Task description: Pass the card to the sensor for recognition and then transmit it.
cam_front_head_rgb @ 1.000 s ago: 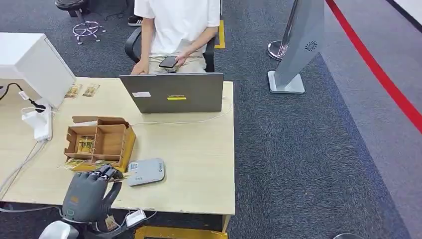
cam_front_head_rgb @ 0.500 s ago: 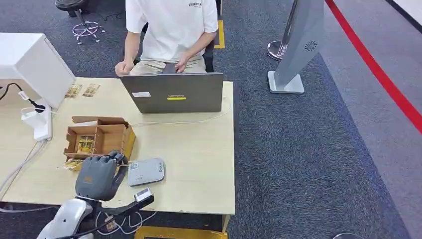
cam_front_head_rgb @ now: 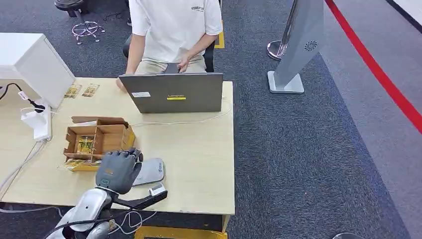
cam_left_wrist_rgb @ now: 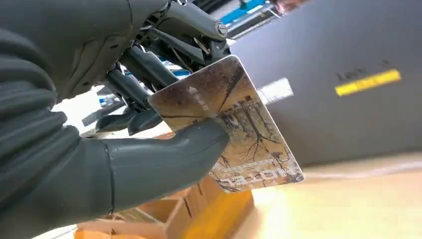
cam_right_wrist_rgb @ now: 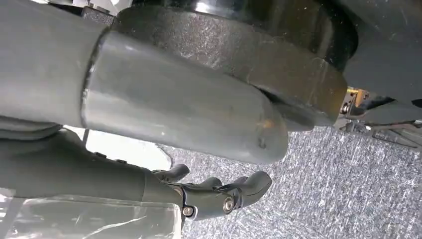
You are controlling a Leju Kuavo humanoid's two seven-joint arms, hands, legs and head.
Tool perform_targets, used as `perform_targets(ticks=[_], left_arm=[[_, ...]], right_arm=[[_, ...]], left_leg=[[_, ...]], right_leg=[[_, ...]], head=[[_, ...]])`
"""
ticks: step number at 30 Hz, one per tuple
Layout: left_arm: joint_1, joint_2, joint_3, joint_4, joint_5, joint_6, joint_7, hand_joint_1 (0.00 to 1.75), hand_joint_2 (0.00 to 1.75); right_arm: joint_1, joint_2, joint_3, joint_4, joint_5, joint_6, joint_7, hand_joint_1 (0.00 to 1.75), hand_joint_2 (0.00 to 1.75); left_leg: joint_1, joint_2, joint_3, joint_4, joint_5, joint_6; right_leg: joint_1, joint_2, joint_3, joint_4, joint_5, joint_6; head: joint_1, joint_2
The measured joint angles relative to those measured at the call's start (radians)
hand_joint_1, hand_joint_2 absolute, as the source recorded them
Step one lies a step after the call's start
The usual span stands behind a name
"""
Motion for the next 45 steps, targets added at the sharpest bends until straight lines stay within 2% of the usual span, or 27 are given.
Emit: perform_targets(ticks=[2, 4, 7, 18, 20, 21, 23, 25, 28, 34, 37, 39, 40, 43, 45], left_arm=[[-0.007, 0.0, -0.011, 0.015, 0.003, -0.024, 0.011, 1.75, 1.75], [-0.015, 0.003, -0.021, 0.031, 0.018, -0.087, 0.026, 1.75, 1.75], [-0.02, 0.013, -0.036, 0.055, 0.028, -0.132, 0.038, 1.75, 1.75], [-0.046, 0.022, -0.065, 0.104, 0.038, -0.147, 0.052, 1.75, 1.75], [-0.051, 0.021, -0.066, 0.107, 0.047, -0.118, 0.048, 1.75, 1.75], [-0.051, 0.02, -0.067, 0.107, 0.049, -0.065, 0.033, 1.75, 1.75], [-0.052, 0.012, -0.067, 0.093, 0.037, 0.083, 0.014, 1.75, 1.75], [-0.056, 0.008, -0.065, 0.052, 0.002, 0.181, 0.018, 1.75, 1.75], [-0.083, 0.005, -0.041, -0.007, -0.019, 0.261, 0.013, 1.75, 1.75], [-0.163, 0.003, 0.039, -0.034, -0.011, 0.269, -0.025, 1.75, 1.75], [-0.172, 0.003, 0.049, -0.034, -0.02, 0.282, -0.025, 1.75, 1.75], [-0.213, 0.006, 0.062, -0.029, -0.035, 0.292, -0.017, 1.75, 1.75], [-0.253, 0.01, 0.071, -0.017, -0.046, 0.289, -0.009, 1.75, 1.75], [-0.424, 0.036, 0.1, 0.102, -0.091, 0.268, 0.008, 1.75, 1.75], [-0.564, 0.04, 0.103, 0.228, -0.161, 0.23, 0.026, 1.75, 1.75]], right_arm=[[0.0, 0.0, 0.0, 0.0, 0.0, 0.0, 0.0, 0.0, 0.0], [0.0, 0.0, 0.0, 0.0, 0.0, 0.0, 0.001, 0.0, 0.0], [0.0, 0.0, 0.0, 0.0, 0.0, 0.0, 0.002, 0.0, 0.0], [0.0, 0.0, 0.0, 0.0, -0.002, 0.0, 0.003, 0.0, 0.0], [0.0, 0.0, -0.001, 0.0, -0.002, 0.0, 0.003, 0.0, 0.0], [0.0, 0.0, -0.001, 0.0, 0.0, 0.0, 0.002, 0.0, 0.0], [0.0, 0.0, -0.001, 0.0, 0.008, 0.0, 0.001, 0.0, 0.0], [0.0, 0.0, -0.001, 0.0, 0.018, 0.001, 0.001, 0.0, 0.0], [-0.001, 0.0, 0.0, 0.0, 0.035, 0.003, 0.0, 0.0, 0.0], [-0.001, 0.0, 0.002, -0.003, 0.043, 0.006, -0.001, 0.0, 0.0], [-0.001, 0.0, 0.002, -0.003, 0.049, 0.006, -0.002, 0.0, 0.0], [-0.002, 0.0, 0.006, -0.004, 0.063, 0.009, -0.004, 0.0, 0.0], [-0.003, 0.0, 0.01, -0.004, 0.071, 0.012, -0.005, 0.0, 0.0], [-0.008, -0.002, 0.021, -0.005, 0.09, 0.023, -0.006, 0.0, 0.0], [-0.008, -0.004, 0.031, -0.005, 0.098, 0.025, -0.002, 0.0, 0.0]], left_leg=[[0.0, 0.0, 0.0, 0.0, 0.0, 0.0], [0.0, 0.0, 0.0, 0.0, 0.0, 0.0], [0.0, 0.0, 0.0, 0.0, 0.0, 0.0], [0.0, 0.0, 0.0, 0.0, 0.0, 0.0], [0.0, 0.0, 0.0, 0.0, 0.0, 0.0], [0.0, 0.0, 0.0, 0.0, 0.001, 0.0], [0.0, 0.0, 0.0, 0.0, 0.001, 0.0], [0.0, -0.001, 0.0, 0.0, 0.001, 0.0], [0.0, -0.001, 0.0, 0.0, 0.001, 0.0], [0.001, 0.0, 0.001, 0.0, 0.003, 0.0], [0.001, 0.0, 0.0, 0.0, 0.003, 0.0], [0.001, -0.001, 0.0, 0.0, 0.003, 0.0], [0.001, -0.002, 0.0, 0.0, 0.004, 0.0], [0.002, -0.002, 0.0, 0.0, 0.007, -0.003], [0.004, -0.002, -0.001, 0.0, 0.01, -0.002]], right_leg=[[0.0, 0.0, 0.0, 0.0, 0.0, 0.0], [0.0, 0.0, 0.0, 0.0, 0.0, 0.0], [0.0, 0.0, 0.0, 0.0, 0.0, 0.0], [0.0, 0.0, 0.0, 0.0, 0.0, 0.0], [0.0, 0.0, 0.0, 0.0, 0.0, 0.0], [0.0, 0.0, 0.0, 0.0, 0.001, 0.0], [0.0, 0.0, 0.0, 0.0, 0.001, 0.0], [0.0, 0.0, 0.001, 0.0, 0.001, 0.0], [0.0, 0.0, 0.001, 0.0, 0.001, 0.0], [0.001, 0.0, 0.001, 0.0, 0.002, 0.0], [0.001, 0.0, 0.0, 0.0, 0.002, 0.0], [0.001, 0.0, 0.0, 0.0, 0.002, 0.001], [0.001, -0.001, 0.0, 0.0, 0.002, 0.001], [0.002, -0.001, -0.001, 0.0, 0.005, -0.002], [0.003, -0.001, -0.002, 0.0, 0.006, -0.002]], head=[[0.0, 0.0], [0.0, 0.0], [0.0, 0.0], [0.0, 0.0], [0.0, 0.0], [0.0, 0.0], [0.0, 0.0], [0.0, 0.0], [0.0, 0.0], [0.0, 0.0], [0.0, 0.0], [0.0, 0.0], [0.001, 0.0], [0.0, 0.0], [-0.003, 0.0]])
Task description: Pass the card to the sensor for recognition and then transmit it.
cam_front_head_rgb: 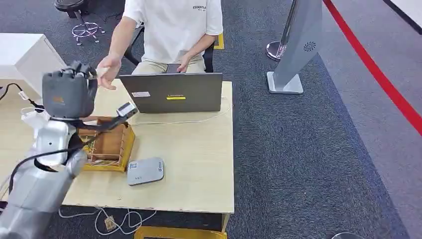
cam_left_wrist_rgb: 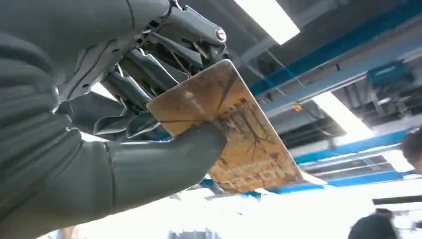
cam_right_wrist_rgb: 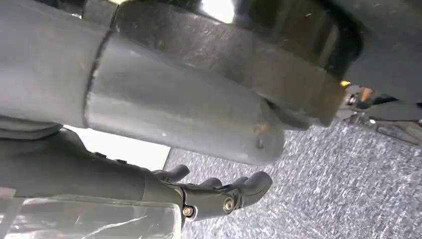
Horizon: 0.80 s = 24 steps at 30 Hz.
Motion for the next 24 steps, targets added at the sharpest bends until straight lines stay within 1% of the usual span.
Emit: perform_targets(ticks=[1, 2, 4, 5, 7, 8, 12, 14, 24], left_arm=[[-0.08, -0.006, -0.002, 0.094, -0.041, -0.004, 0.003, 1.75, 1.75], [-0.159, -0.016, -0.002, 0.181, -0.067, -0.001, 0.006, 1.75, 1.75], [-0.27, -0.042, -0.005, 0.302, -0.085, 0.001, 0.014, 1.75, 1.75], [-0.307, -0.062, -0.013, 0.347, -0.089, 0.0, 0.018, 1.75, 1.75], [-0.349, -0.084, -0.023, 0.395, -0.09, -0.006, 0.026, 1.75, 1.75], [-0.358, -0.093, -0.031, 0.409, -0.089, -0.013, 0.027, 0.0, 1.75], [-0.373, -0.116, -0.051, 0.446, -0.07, -0.055, 0.028, 0.0, 1.75], [-0.379, -0.121, -0.059, 0.461, -0.067, -0.064, 0.031, 0.0, 1.75], [-0.372, -0.138, -0.07, 0.505, -0.053, -0.057, 0.041, 0.0, 1.75]], right_arm=[[-0.003, 0.0, 0.003, 0.0, 0.0, 0.003, 0.001, 0.0, 0.0], [-0.006, -0.001, 0.004, 0.0, 0.0, 0.008, 0.001, 0.0, 0.0], [-0.008, -0.003, 0.005, 0.0, 0.0, 0.011, 0.003, 0.0, 0.0], [-0.008, -0.003, 0.005, 0.0, 0.0, 0.011, 0.005, 0.0, 0.0], [-0.008, -0.004, 0.005, 0.0, 0.0, 0.011, 0.008, 0.0, 0.0], [-0.008, -0.004, 0.005, 0.0, 0.0, 0.011, 0.009, 0.0, 0.0], [-0.008, -0.005, 0.005, 0.0, 0.0, 0.011, 0.011, 0.0, 0.0], [-0.008, -0.005, 0.005, 0.0, -0.001, 0.012, 0.011, 0.0, 0.0], [-0.008, -0.005, 0.005, 0.0, -0.002, 0.013, 0.011, 0.0, 0.0]], left_leg=[[0.001, 0.0, -0.001, 0.0, 0.001, -0.002], [0.001, 0.0, -0.002, 0.0, 0.002, -0.002], [0.0, 0.002, -0.002, 0.0, 0.002, -0.002], [0.0, 0.002, -0.002, 0.0, 0.002, -0.002], [0.0, 0.002, -0.002, 0.0, 0.002, -0.002], [-0.001, 0.002, -0.003, 0.0, 0.002, -0.002], [-0.001, 0.004, -0.003, 0.0, 0.002, -0.002], [-0.001, 0.004, -0.003, 0.0, 0.002, -0.002], [-0.001, 0.004, -0.003, -0.001, 0.002, -0.002]], right_leg=[[0.001, 0.0, -0.001, 0.0, 0.002, 0.0], [0.001, 0.001, -0.002, 0.0, 0.004, 0.0], [0.001, 0.003, -0.002, 0.0, 0.005, 0.0], [0.001, 0.003, -0.002, 0.0, 0.006, 0.001], [0.0, 0.003, 0.0, 0.0, 0.006, 0.002], [0.0, 0.003, 0.0, 0.0, 0.006, 0.002], [-0.001, 0.005, -0.002, 0.0, 0.007, 0.002], [-0.001, 0.005, -0.003, 0.0, 0.007, 0.002], [-0.001, 0.005, -0.002, 0.0, 0.006, 0.002]], head=[[0.003, 0.0], [0.003, 0.0], [0.001, 0.0], [0.002, 0.0], [0.003, 0.0], [0.003, 0.0], [0.003, 0.0], [0.002, 0.0], [0.002, 0.0]])
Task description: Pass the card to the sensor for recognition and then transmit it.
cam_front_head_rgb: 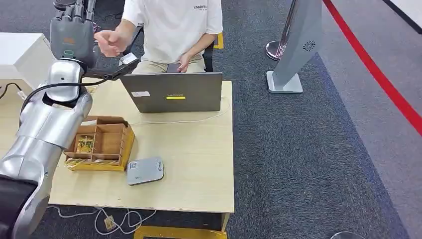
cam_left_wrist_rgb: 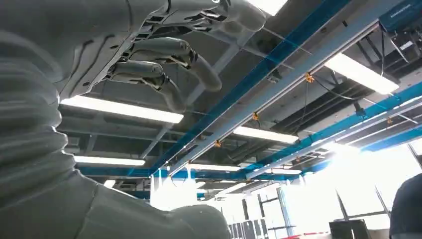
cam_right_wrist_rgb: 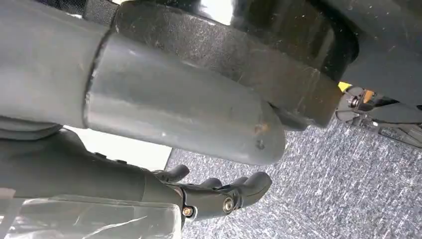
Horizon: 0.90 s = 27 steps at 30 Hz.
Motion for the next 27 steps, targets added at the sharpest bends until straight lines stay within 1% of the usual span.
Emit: perform_targets(ticks=[13, 15, 17, 18, 19, 20, 21, 23, 24, 25, 26, 27], left_arm=[[0.013, -0.003, -0.001, 0.0, 0.011, -0.001, 0.001, 0.0, 1.75], [0.043, -0.006, -0.011, -0.015, 0.037, -0.005, -0.005, 0.0, 1.75], [0.116, 0.002, -0.022, -0.101, 0.081, -0.009, -0.027, 0.0, 1.75], [0.345, 0.102, -0.024, -0.39, 0.22, -0.05, -0.089, 0.0, 1.75], [0.425, 0.133, -0.023, -0.457, 0.228, -0.048, -0.089, 0.0, 1.75], [0.537, 0.178, -0.021, -0.567, 0.232, -0.037, -0.089, 0.0, 1.75], [0.659, 0.22, -0.009, -0.661, 0.231, -0.015, -0.093, 0.0, 1.75], [0.88, 0.278, 0.032, -0.806, 0.23, 0.021, -0.11, 0.0, 1.75], [0.997, 0.311, 0.066, -0.874, 0.234, 0.024, -0.113, 0.0, 1.75], [1.094, 0.336, 0.096, -0.94, 0.245, 0.012, -0.109, 0.0, 1.75], [1.179, 0.364, 0.124, -0.988, 0.253, -0.007, -0.1, 0.0, 1.75], [1.248, 0.382, 0.152, -1.031, 0.259, -0.025, -0.093, 0.0, 1.75]], right_arm=[[0.0, 0.0, 0.0, 0.0, 0.0, 0.0, -0.001, 0.0, 0.0], [0.0, 0.0, 0.0, 0.0, -0.002, 0.0, 0.0, 0.0, 0.0], [0.002, 0.0, 0.0, 0.0, -0.005, -0.001, 0.0, 0.0, 0.0], [0.008, 0.0, -0.009, 0.0, -0.053, -0.005, -0.008, 0.0, 0.0], [0.01, 0.001, -0.01, 0.0, -0.063, -0.009, -0.008, 0.0, 0.0], [0.014, 0.003, -0.013, 0.0, -0.077, -0.019, -0.008, 0.0, 0.0], [0.017, 0.006, -0.018, 0.0, -0.089, -0.026, -0.009, 0.0, 0.0], [0.02, 0.01, -0.032, 0.0, -0.102, -0.037, -0.009, 0.0, 0.0], [0.021, 0.011, -0.038, 0.0, -0.108, -0.039, -0.009, 0.0, 0.0], [0.022, 0.012, -0.043, 0.0, -0.111, -0.041, -0.009, 0.0, 0.0], [0.022, 0.013, -0.05, 0.0, -0.117, -0.043, -0.009, 0.0, 0.0], [0.022, 0.015, -0.056, 0.0, -0.118, -0.045, -0.008, 0.0, 0.0]], left_leg=[[0.0, 0.0, 0.0, 0.0, 0.0, 0.0], [0.0, 0.0, 0.0, 0.0, 0.0, 0.0], [0.0, 0.0, 0.0, 0.0, 0.0, 0.0], [-0.002, 0.005, 0.002, -0.003, -0.002, 0.0], [-0.002, 0.008, 0.003, -0.003, -0.004, -0.002], [-0.003, 0.009, 0.006, -0.004, -0.007, -0.001], [-0.004, 0.012, 0.008, -0.004, -0.009, -0.003], [-0.004, 0.014, 0.009, -0.004, -0.012, -0.001], [-0.004, 0.015, 0.009, -0.004, -0.012, -0.002], [-0.004, 0.014, 0.009, -0.004, -0.014, -0.001], [-0.004, 0.01, 0.009, -0.004, -0.015, 0.0], [-0.004, 0.006, 0.009, -0.004, -0.015, 0.0]], right_leg=[[0.0, 0.0, 0.0, 0.0, 0.0, 0.0], [0.0, 0.0, 0.0, 0.0, 0.0, 0.0], [0.0, 0.0, 0.0, 0.0, 0.0, 0.0], [-0.001, 0.006, 0.004, 0.001, -0.001, -0.001], [-0.001, 0.008, 0.004, 0.001, -0.002, -0.002], [-0.002, 0.01, 0.005, 0.0, -0.004, -0.002], [-0.002, 0.012, 0.006, 0.001, -0.006, -0.003], [-0.003, 0.014, 0.005, 0.0, -0.009, -0.004], [-0.003, 0.014, 0.003, 0.0, -0.011, -0.004], [-0.003, 0.012, 0.003, 0.0, -0.013, -0.002], [-0.003, 0.008, 0.002, 0.0, -0.016, -0.004], [-0.003, 0.004, 0.004, 0.0, -0.018, -0.002]], head=[[0.0, 0.0], [0.0, 0.0], [0.0, 0.0], [0.001, 0.0], [0.002, 0.0], [0.002, 0.0], [0.0, 0.0], [-0.002, 0.0], [-0.003, 0.0], [-0.002, 0.0], [-0.002, 0.0], [-0.002, 0.0]])
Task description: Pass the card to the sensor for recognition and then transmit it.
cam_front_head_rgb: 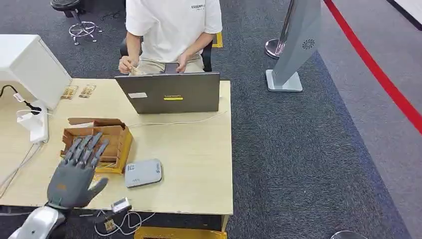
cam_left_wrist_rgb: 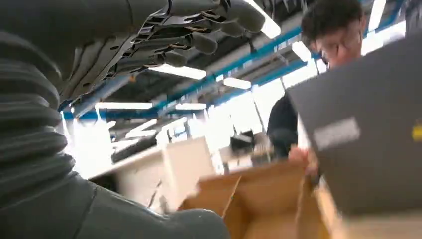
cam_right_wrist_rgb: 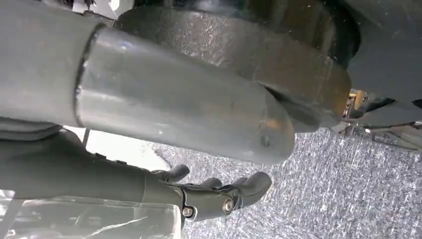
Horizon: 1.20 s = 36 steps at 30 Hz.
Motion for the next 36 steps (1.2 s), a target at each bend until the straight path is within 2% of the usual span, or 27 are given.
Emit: perform_targets(ticks=[3, 5, 11, 21, 27, 36], left_arm=[[0.159, 0.052, 0.07, -0.1, 0.024, -0.076, 0.021, 0.0, 1.75], [0.215, 0.073, 0.099, -0.13, 0.04, -0.107, 0.026, 0.0, 1.75], [0.238, 0.071, 0.137, -0.14, 0.045, -0.116, 0.032, 0.0, 1.75], [0.124, 0.0, 0.159, -0.02, 0.017, -0.107, 0.013, 0.0, 1.75], [-0.004, -0.07, 0.162, 0.101, -0.025, -0.085, -0.018, 0.0, 1.75], [-0.198, -0.156, 0.128, 0.279, -0.079, -0.072, -0.017, 0.0, 1.75]], right_arm=[[0.0, 0.002, -0.012, 0.0, -0.004, -0.004, 0.0, 0.0, 0.0], [-0.001, 0.003, -0.017, 0.0, -0.005, -0.005, 0.0, 0.0, 0.0], [-0.001, 0.005, -0.022, 0.0, 0.007, -0.003, 0.0, 0.0, 0.0], [-0.003, 0.005, -0.022, 0.0, 0.032, 0.0, 0.005, 0.0, 0.0], [-0.006, 0.005, -0.022, 0.0, 0.053, 0.006, 0.008, 0.0, 0.0], [-0.008, 0.005, -0.015, -0.001, 0.076, 0.009, 0.008, 0.0, 0.0]], left_leg=[[0.0, -0.008, 0.0, 0.0, 0.0, 0.0], [0.0, -0.009, 0.0, 0.0, 0.0, 0.0], [0.0, -0.011, 0.0, 0.0, 0.003, 0.001], [0.0, -0.012, 0.0, 0.0, 0.004, 0.001], [0.0, -0.013, 0.0, 0.0, 0.005, 0.0], [0.0, -0.012, 0.0, 0.001, 0.005, 0.001]], right_leg=[[0.0, -0.008, 0.003, 0.0, -0.001, -0.001], [0.0, -0.01, 0.004, 0.0, -0.001, -0.002], [0.0, -0.012, 0.005, 0.0, 0.001, -0.001], [0.0, -0.012, 0.005, 0.0, 0.003, -0.001], [0.0, -0.013, 0.005, 0.0, 0.003, -0.001], [0.0, -0.012, 0.005, 0.0, 0.005, -0.001]], head=[[0.0, 0.0], [0.0, 0.0], [0.001, 0.0], [0.001, 0.0], [0.002, 0.0], [0.001, 0.0]])
